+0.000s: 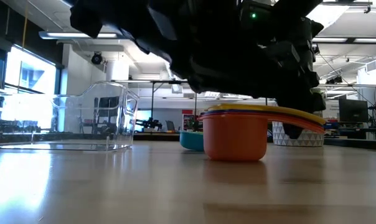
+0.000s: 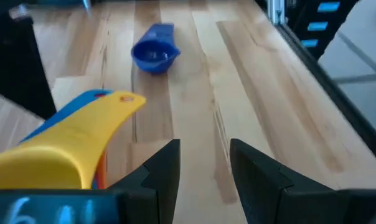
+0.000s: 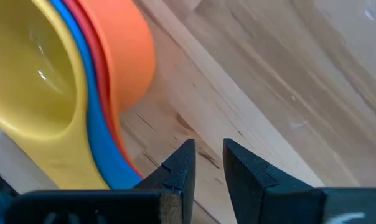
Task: Nest measuring cups in basket
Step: Stack the yellow measuring cup into the blue stacked measuring cups, then stack the green measuring cup into the yellow stacked measuring cups
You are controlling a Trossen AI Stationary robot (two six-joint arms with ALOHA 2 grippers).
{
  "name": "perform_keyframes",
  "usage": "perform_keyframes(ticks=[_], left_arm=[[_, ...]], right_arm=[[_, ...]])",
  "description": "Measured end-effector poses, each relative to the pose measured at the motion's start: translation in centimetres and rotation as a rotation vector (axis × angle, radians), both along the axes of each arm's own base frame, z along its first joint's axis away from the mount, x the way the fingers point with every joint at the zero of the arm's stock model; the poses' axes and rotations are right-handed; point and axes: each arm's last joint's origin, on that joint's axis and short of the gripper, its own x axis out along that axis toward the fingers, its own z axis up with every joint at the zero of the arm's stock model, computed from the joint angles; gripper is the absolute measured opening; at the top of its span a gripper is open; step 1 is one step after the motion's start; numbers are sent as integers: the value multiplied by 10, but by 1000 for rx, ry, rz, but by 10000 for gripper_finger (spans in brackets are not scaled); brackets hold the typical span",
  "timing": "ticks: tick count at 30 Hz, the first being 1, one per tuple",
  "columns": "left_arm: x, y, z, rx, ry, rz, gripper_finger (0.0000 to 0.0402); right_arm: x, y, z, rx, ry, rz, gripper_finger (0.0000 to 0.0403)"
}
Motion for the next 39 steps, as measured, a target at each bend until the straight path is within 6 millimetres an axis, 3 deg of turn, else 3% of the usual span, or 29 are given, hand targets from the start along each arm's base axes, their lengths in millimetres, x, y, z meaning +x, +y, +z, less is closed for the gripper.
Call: perform_keyframes(ticks=[19, 31, 39], left_arm=[[9, 20, -8, -26, 22, 43, 131], [9, 20, -8, -28, 22, 42, 131], [-1, 19, 17, -42, 53, 69, 131]], right_arm=[[6, 35, 4, 52, -65, -98, 73], [8, 37, 4, 49, -81, -118, 73], [3, 35, 3, 22, -30, -120, 73]])
